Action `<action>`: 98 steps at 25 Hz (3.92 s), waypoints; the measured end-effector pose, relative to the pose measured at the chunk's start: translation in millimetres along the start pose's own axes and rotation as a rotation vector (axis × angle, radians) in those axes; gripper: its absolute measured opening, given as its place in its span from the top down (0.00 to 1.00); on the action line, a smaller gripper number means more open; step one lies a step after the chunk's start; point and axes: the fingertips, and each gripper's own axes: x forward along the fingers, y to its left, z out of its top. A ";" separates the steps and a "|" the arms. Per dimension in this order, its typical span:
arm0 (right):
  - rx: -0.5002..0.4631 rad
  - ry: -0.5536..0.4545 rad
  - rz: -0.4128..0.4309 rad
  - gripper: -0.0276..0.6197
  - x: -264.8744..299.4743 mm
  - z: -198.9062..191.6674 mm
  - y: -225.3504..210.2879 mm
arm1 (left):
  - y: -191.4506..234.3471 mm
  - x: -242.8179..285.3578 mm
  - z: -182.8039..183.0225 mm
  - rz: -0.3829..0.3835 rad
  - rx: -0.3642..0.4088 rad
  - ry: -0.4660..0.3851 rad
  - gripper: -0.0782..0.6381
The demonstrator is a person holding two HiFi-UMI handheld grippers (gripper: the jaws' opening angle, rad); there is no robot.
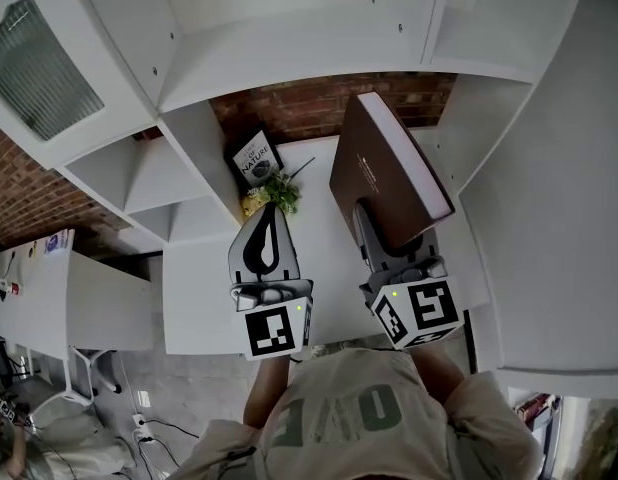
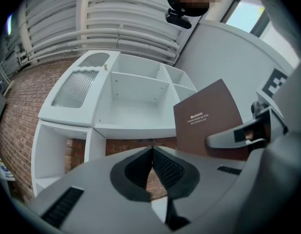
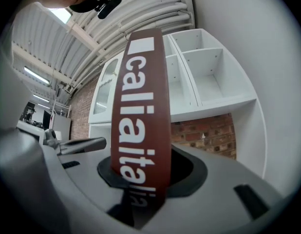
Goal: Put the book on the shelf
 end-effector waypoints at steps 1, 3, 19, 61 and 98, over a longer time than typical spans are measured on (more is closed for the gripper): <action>-0.004 0.001 0.000 0.72 3.6 6.3 -0.3 | 0.4 0.4 -2.2 -0.001 0.001 0.006 0.87; -0.027 0.001 -0.007 0.72 10.4 19.0 -1.0 | 1.3 0.5 -8.1 -0.008 0.014 0.019 0.87; 0.160 -0.025 0.083 0.72 77.7 168.8 -28.5 | 5.9 15.2 -28.0 -0.072 -0.053 0.088 0.87; -0.074 0.043 -0.195 0.72 273.7 186.6 -52.4 | 17.6 26.2 -43.1 -0.095 -0.035 0.133 0.87; -0.116 -0.042 -0.210 0.63 319.9 196.7 -67.7 | 7.2 34.9 -44.8 -0.124 -0.034 0.136 0.87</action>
